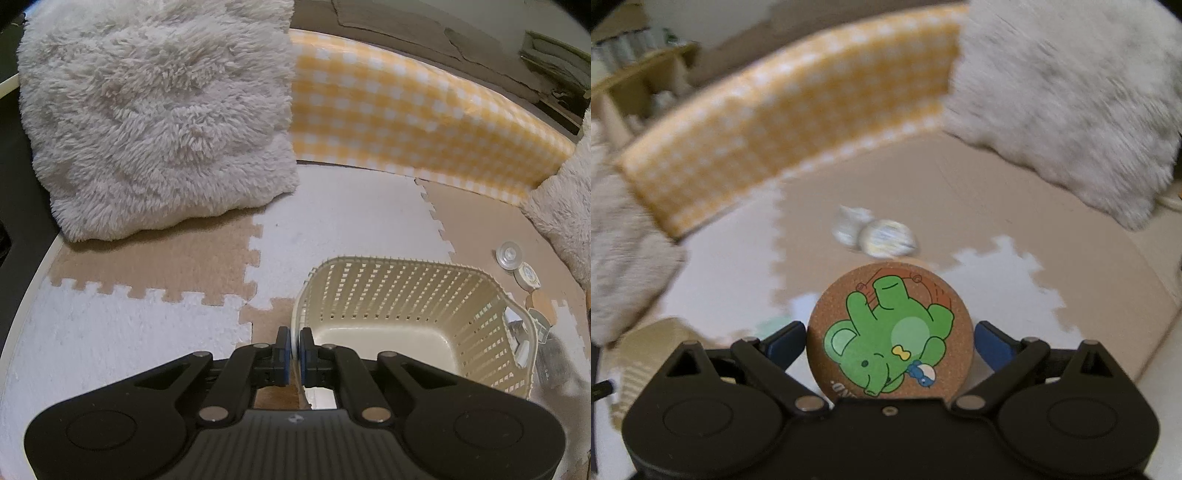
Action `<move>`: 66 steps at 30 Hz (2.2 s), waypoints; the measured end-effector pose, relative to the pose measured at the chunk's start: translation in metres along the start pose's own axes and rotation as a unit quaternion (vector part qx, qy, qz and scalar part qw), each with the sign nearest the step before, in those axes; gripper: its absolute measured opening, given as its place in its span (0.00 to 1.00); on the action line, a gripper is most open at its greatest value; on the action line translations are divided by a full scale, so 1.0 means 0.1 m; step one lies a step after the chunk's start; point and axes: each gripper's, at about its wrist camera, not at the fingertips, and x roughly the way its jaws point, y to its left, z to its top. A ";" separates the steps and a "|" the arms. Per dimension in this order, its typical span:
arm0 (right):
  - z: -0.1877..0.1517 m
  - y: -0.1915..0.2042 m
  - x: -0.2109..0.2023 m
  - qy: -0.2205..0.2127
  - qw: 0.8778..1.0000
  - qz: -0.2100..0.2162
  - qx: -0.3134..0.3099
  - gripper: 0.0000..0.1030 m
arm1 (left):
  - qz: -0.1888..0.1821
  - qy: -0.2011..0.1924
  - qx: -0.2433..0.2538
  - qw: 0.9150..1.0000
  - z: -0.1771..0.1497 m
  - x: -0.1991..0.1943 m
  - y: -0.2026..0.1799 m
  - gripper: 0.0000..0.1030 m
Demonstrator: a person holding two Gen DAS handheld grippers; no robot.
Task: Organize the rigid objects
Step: 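Carry the coaster with the right tool into the cream basket and release, then move the right tool back to the clear plastic blister tray and grasp it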
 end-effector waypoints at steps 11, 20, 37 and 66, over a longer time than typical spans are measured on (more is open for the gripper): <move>-0.11 1.15 -0.39 -0.050 0.986 0.105 -0.120 0.96 | -0.013 0.013 -0.018 1.000 0.01 0.05 0.04 0.05; -0.40 2.02 0.12 0.007 0.973 0.131 -0.191 0.96 | -0.031 0.021 -0.041 0.998 0.03 0.07 0.11 0.05; -0.75 2.53 0.80 0.074 0.957 0.063 -0.274 0.96 | -0.057 0.030 -0.068 0.996 0.09 0.08 0.20 0.04; -0.75 2.62 0.73 0.105 0.952 0.099 -0.271 0.96 | -0.058 0.034 -0.072 0.995 0.13 0.08 0.22 0.04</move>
